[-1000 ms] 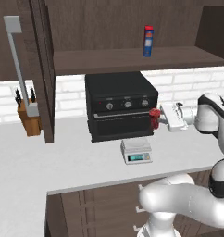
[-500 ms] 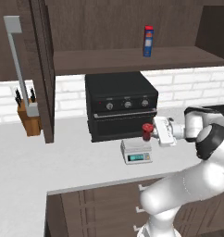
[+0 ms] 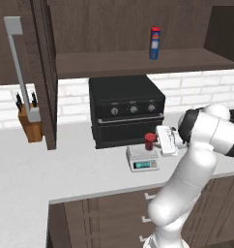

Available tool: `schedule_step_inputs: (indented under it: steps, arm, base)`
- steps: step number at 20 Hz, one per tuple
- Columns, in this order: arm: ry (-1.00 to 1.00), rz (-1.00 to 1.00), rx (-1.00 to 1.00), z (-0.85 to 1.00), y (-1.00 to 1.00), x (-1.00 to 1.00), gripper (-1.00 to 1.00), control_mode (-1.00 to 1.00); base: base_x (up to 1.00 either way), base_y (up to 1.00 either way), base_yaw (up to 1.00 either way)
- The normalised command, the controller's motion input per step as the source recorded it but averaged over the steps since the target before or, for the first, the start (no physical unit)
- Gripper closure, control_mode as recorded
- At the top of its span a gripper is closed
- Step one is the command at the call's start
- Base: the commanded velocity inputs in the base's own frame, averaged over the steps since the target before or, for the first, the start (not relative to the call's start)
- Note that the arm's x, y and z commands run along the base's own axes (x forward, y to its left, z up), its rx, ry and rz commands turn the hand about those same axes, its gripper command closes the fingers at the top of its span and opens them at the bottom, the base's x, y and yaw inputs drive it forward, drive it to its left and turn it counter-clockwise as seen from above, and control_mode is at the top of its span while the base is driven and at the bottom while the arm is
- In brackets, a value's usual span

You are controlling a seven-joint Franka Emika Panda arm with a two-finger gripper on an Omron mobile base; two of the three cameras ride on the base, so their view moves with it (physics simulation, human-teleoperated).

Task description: Pick the yogurt and place it on the digital scale for weighing, and close the cabinet.

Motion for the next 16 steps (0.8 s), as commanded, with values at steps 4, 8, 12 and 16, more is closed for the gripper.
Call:
schedule_step_inputs:
  steps: [4, 8, 12, 16]
  arm:
    - [-0.02, 0.00, 0.00, -0.41, 0.01, 0.37, 1.00, -1.00]
    - [-0.04, 0.00, 0.00, -0.37, 0.01, 0.16, 1.00, -1.00]
    - [-0.02, 0.00, 0.00, -0.32, 0.22, 0.00, -1.00, -1.00]
    - [-0.01, 0.00, 0.00, -0.05, 0.14, 0.01, -1.00, -1.00]
  base:
    - [0.00, 0.00, 0.00]
    - [0.00, 0.00, 0.00]
    - [0.00, 0.00, 0.00]
    - [0.00, 0.00, 0.00]
